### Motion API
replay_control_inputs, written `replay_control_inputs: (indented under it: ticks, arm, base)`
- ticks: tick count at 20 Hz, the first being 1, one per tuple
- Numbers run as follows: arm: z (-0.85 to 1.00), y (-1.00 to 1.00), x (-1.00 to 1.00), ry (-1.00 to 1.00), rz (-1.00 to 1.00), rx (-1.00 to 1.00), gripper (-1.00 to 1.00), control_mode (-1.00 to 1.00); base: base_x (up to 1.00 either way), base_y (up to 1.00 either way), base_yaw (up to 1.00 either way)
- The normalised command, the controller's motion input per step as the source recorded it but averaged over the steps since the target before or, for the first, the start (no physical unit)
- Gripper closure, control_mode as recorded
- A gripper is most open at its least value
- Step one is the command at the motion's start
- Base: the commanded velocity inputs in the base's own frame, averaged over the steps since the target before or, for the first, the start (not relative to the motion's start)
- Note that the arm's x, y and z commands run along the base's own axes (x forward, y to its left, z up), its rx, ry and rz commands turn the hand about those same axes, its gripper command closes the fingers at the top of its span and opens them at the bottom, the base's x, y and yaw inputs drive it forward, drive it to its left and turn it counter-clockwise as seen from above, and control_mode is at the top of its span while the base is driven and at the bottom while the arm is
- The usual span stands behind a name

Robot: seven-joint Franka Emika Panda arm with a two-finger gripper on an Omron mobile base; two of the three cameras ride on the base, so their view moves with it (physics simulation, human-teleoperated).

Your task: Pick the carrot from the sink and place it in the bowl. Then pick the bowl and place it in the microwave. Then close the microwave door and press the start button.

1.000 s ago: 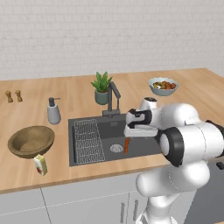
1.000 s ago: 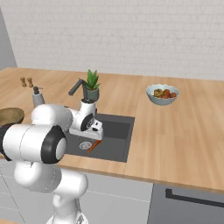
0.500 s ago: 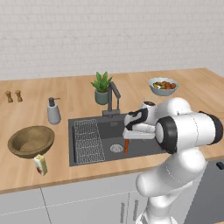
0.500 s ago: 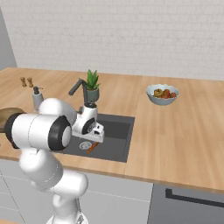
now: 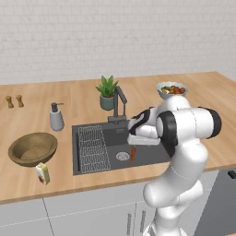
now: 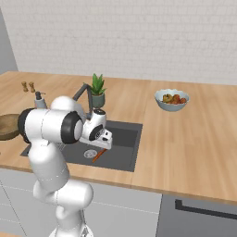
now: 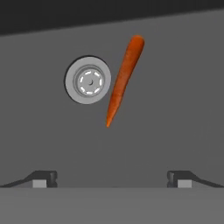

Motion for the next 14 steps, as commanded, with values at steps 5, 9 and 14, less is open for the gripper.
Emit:
replay_control_inputs:
  ticks: [5, 9, 14]
  arm:
    - [-0.13, 0.0, 0.35, 0.01, 0.0, 0.0, -1.0, -1.0]
    - [-0.26, 0.0, 0.25, 0.0, 0.0, 0.0, -1.0, -1.0]
    - [-0.28, 0.0, 0.3, 0.0, 0.0, 0.0, -1.0, -1.0]
  base:
    - [0.0, 0.0, 0.0]
    - [0.0, 0.0, 0.0]
    - [0.0, 0.0, 0.0]
